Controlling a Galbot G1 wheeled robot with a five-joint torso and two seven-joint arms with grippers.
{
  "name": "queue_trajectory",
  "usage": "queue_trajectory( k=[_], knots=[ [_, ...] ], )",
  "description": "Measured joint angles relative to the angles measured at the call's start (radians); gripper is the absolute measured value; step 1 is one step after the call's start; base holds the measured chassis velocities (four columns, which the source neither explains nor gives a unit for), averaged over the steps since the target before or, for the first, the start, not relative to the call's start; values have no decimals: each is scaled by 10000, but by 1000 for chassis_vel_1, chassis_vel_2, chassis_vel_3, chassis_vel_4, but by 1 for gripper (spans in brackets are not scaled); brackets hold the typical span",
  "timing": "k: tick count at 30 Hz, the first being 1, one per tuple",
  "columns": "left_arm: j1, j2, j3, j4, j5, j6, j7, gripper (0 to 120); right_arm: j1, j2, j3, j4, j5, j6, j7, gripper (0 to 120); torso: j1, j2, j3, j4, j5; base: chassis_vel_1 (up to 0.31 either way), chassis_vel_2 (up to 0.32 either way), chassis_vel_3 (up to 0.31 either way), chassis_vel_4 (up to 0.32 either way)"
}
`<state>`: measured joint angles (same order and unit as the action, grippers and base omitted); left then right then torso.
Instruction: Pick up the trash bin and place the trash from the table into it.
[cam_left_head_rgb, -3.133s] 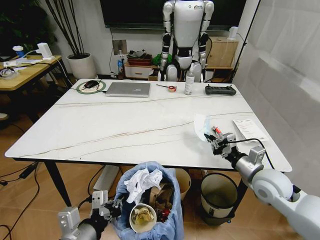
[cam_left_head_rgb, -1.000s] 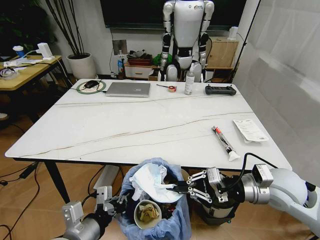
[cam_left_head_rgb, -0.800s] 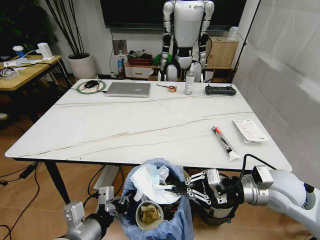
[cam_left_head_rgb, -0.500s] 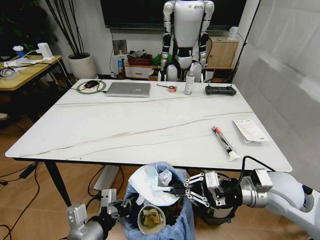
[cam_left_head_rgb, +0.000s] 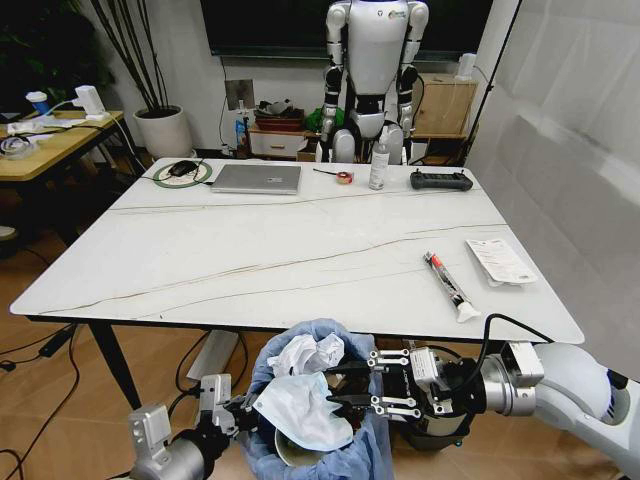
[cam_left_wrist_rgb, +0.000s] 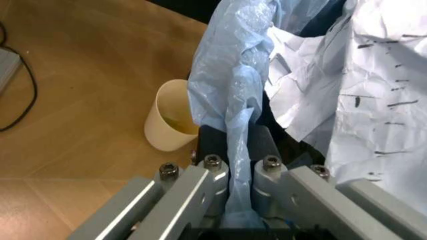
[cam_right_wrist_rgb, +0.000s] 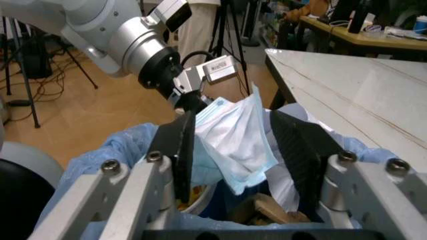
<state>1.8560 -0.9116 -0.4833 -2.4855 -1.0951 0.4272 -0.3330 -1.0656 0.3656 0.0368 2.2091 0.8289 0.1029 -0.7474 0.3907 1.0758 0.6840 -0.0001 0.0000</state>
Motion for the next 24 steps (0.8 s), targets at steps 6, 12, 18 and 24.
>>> queue_trajectory(
  k=[6,12,18,24],
  knots=[
    [144,5,-46,72,102,65,-88,0,152,242,288,-119,512,26,370,68,0,0,0,0,1,0,0,0,0],
    [191,-63,-63,139,253,46,-104,0,393,719,935,-390,1285,12,2729,89,0,0,0,1,0,0,0,0,0],
    [191,-70,-101,121,376,29,-110,0,231,1202,1378,-864,876,-238,6441,100,0,0,0,0,2,0,0,0,0],
    [312,-84,-215,10,492,0,-107,0,87,1635,1455,-1382,804,-1251,8460,100,0,0,0,0,2,0,0,0,0]
  ],
)
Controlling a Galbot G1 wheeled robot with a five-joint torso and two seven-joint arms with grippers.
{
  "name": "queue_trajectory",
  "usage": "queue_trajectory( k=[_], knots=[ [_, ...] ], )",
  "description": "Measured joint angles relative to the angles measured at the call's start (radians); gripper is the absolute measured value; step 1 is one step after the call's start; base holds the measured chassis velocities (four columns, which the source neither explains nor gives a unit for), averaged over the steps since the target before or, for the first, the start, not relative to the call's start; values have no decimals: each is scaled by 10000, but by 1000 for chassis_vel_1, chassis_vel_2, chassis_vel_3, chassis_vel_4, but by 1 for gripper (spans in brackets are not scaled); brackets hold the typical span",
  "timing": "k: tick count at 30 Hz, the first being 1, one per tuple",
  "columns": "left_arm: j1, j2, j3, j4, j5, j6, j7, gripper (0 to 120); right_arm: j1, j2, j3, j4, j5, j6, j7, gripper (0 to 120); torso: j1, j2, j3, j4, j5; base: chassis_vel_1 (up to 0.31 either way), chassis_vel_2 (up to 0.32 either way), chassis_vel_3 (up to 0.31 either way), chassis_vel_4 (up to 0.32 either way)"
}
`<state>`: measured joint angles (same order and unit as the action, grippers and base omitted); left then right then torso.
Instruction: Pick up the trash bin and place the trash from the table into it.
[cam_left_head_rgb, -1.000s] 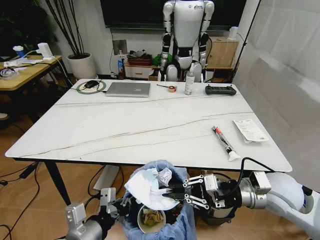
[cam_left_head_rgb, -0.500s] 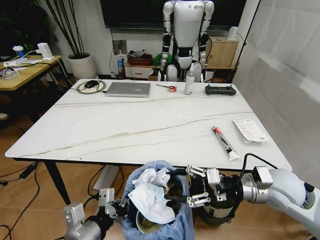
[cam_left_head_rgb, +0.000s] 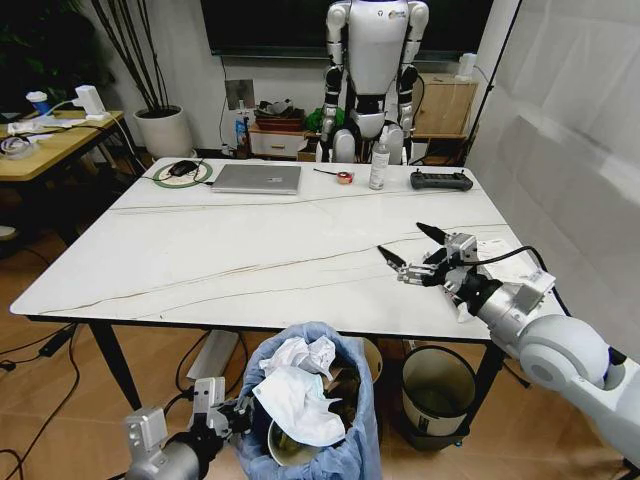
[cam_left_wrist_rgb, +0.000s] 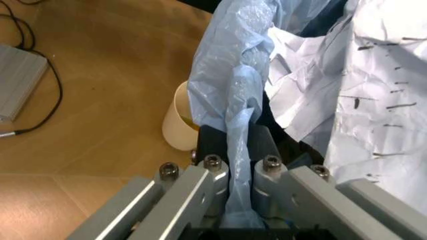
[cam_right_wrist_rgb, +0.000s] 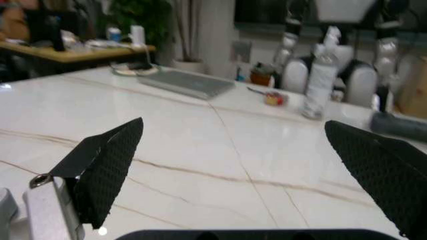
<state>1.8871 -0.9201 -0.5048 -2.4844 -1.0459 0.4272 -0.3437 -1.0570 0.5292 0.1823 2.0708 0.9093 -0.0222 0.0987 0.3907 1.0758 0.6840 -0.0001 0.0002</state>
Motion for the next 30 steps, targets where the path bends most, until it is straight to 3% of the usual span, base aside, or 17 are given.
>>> queue_trajectory(
  k=[8,17,30],
  knots=[
    [175,-57,-91,-134,155,-41,38,0,-57,165,379,-786,23,-1247,924,100,0,0,0,1,-1,0,0,0,0],
    [86,-1,-122,-137,154,-59,50,0,-772,-387,224,374,463,-2783,2051,100,0,0,0,0,-3,0,0,0,0],
    [53,-12,-128,-50,152,-100,55,0,-1488,-232,604,575,1260,-3582,3309,100,0,0,-1,1,-3,0,0,0,0]
  ],
)
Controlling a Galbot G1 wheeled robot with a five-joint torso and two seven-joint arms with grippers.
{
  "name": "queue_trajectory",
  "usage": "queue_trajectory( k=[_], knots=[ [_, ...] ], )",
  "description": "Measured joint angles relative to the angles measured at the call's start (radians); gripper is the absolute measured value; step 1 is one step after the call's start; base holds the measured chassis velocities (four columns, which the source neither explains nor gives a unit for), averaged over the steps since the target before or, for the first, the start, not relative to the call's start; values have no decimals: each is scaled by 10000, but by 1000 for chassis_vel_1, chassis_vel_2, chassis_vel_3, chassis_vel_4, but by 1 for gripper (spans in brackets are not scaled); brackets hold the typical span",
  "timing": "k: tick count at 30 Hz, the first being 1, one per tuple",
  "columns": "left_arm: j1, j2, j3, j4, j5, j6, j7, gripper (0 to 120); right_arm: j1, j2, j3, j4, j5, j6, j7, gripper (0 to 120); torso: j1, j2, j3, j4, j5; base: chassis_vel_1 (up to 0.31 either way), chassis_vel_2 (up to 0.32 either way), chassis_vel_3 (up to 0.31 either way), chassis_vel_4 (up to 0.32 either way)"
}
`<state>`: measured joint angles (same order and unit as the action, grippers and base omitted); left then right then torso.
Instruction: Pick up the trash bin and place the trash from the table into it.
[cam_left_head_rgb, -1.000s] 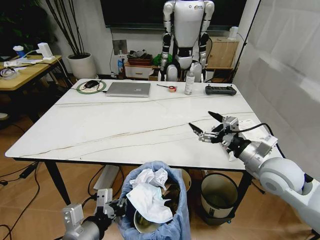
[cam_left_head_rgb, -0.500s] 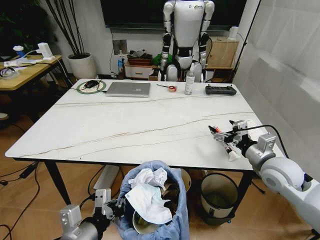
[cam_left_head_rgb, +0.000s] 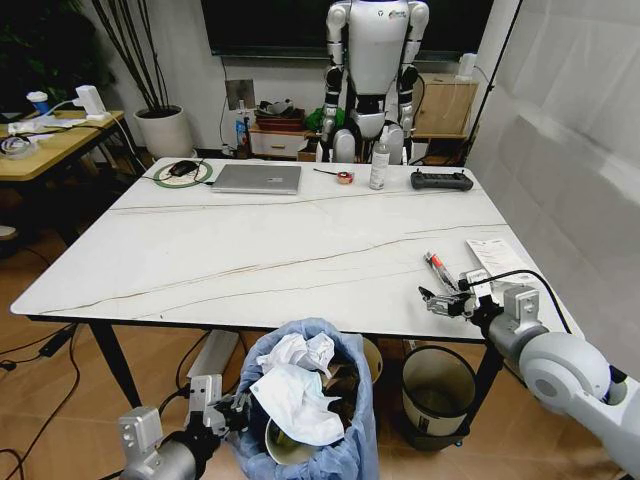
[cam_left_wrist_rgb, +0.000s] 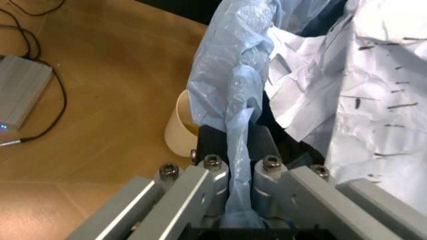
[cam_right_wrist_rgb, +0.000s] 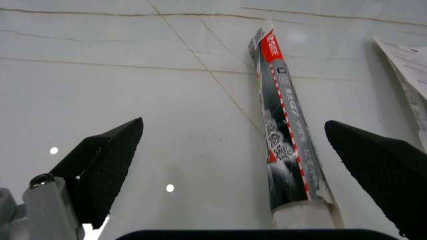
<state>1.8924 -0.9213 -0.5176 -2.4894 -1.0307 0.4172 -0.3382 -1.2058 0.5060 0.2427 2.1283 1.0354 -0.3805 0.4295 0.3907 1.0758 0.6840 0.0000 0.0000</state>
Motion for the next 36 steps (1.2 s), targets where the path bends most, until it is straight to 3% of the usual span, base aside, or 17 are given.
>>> queue_trajectory(
  k=[10,21,35,36],
  knots=[
    [0,131,-2,71,-103,-19,-154,0,-794,322,925,-148,38,166,-175,100,0,0,0,-1,1,0,0,0,0],
    [141,73,-109,51,-73,-19,-195,0,-912,522,1066,-400,44,156,-592,100,0,0,0,0,0,0,0,0,0],
    [153,-16,-136,-10,-16,-19,-209,0,-952,600,1067,-693,-77,365,-981,46,0,0,0,0,0,0,0,0,0],
    [157,-17,-136,-12,-10,-19,-209,0,-977,607,1064,-702,-100,384,-1006,38,0,0,0,-1,1,0,0,0,0]
  ],
)
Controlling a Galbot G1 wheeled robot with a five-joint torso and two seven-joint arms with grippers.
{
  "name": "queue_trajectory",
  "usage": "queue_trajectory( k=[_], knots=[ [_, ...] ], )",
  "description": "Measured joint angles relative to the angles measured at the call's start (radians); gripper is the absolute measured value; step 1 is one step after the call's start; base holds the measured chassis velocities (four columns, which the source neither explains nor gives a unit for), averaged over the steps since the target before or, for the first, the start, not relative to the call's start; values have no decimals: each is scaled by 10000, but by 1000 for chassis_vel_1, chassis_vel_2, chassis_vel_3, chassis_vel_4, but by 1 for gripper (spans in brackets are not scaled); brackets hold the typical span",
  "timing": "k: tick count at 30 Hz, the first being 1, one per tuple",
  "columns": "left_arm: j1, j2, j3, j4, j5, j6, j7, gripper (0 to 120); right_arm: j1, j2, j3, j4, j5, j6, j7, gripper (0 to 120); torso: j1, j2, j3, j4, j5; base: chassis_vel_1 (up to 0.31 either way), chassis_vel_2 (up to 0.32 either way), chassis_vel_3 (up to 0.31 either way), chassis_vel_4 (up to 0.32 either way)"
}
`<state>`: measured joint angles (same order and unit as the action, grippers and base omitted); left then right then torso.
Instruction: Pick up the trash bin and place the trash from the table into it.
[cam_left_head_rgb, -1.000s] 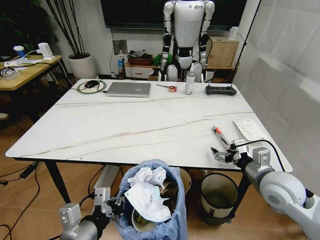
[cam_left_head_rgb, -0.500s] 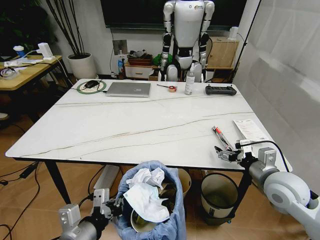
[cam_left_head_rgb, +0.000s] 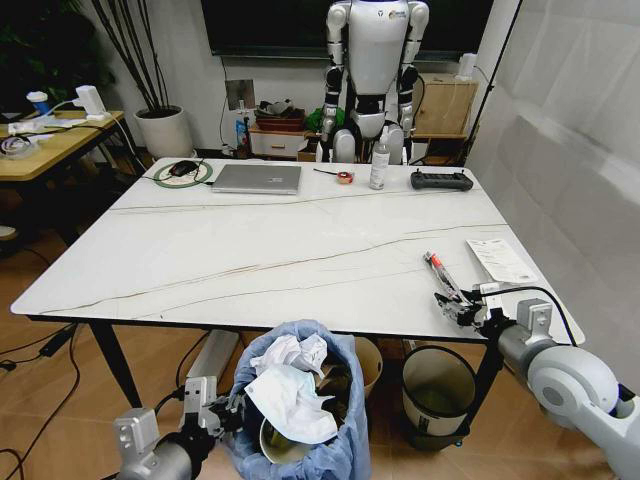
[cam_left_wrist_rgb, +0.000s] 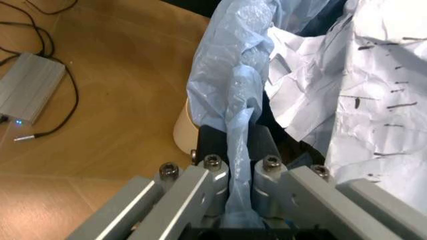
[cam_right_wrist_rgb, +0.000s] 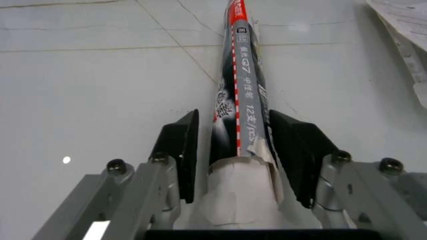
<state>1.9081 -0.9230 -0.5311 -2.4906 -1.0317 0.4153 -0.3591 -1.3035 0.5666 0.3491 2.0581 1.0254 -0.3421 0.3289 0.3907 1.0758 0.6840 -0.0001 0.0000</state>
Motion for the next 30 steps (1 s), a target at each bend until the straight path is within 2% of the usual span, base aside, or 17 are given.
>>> queue_trajectory(
  k=[2,7,9,10,12,18,23,25,28,30],
  knots=[
    [1,0,0,-1,2,0,0,0,-8,0,-4,-3,-6,15,-16,36,0,0,0,0,0,0,0,0,0],
    [-21,-2,10,-3,4,1,0,0,-71,-19,-117,-29,-110,258,-61,16,0,0,0,0,-2,0,0,0,0],
    [-21,-2,10,-3,4,1,0,0,-71,-19,-117,-29,-110,258,-61,16,0,0,0,0,-2,0,0,0,0],
    [-35,0,13,-3,4,2,0,0,-78,-20,-141,-31,-120,313,-82,8,0,0,0,0,-3,0,0,0,0],
    [-44,6,16,-3,4,2,3,0,-42,-16,-186,-86,-162,455,-195,1,0,0,0,-1,-2,0,0,0,0],
    [-76,16,53,27,0,5,15,0,313,-19,-63,-238,-363,1302,-1262,0,0,0,1,0,1,0,0,0,0],
    [-125,47,54,62,-45,6,20,0,670,-423,458,-207,-1328,2832,-3552,0,0,0,1,0,0,0,0,0,0],
    [-128,49,53,68,-50,6,20,0,684,-450,488,-193,-1415,2926,-3713,0,0,0,1,0,-1,0,0,0,0],
    [-138,56,50,121,-60,7,26,0,941,-954,1045,-27,-2495,4310,-6293,0,0,0,1,1,-2,0,0,0,0],
    [-139,55,51,123,-61,7,27,0,976,-1050,1170,14,-2684,4510,-6796,0,0,0,1,1,-3,0,0,0,0]
  ],
)
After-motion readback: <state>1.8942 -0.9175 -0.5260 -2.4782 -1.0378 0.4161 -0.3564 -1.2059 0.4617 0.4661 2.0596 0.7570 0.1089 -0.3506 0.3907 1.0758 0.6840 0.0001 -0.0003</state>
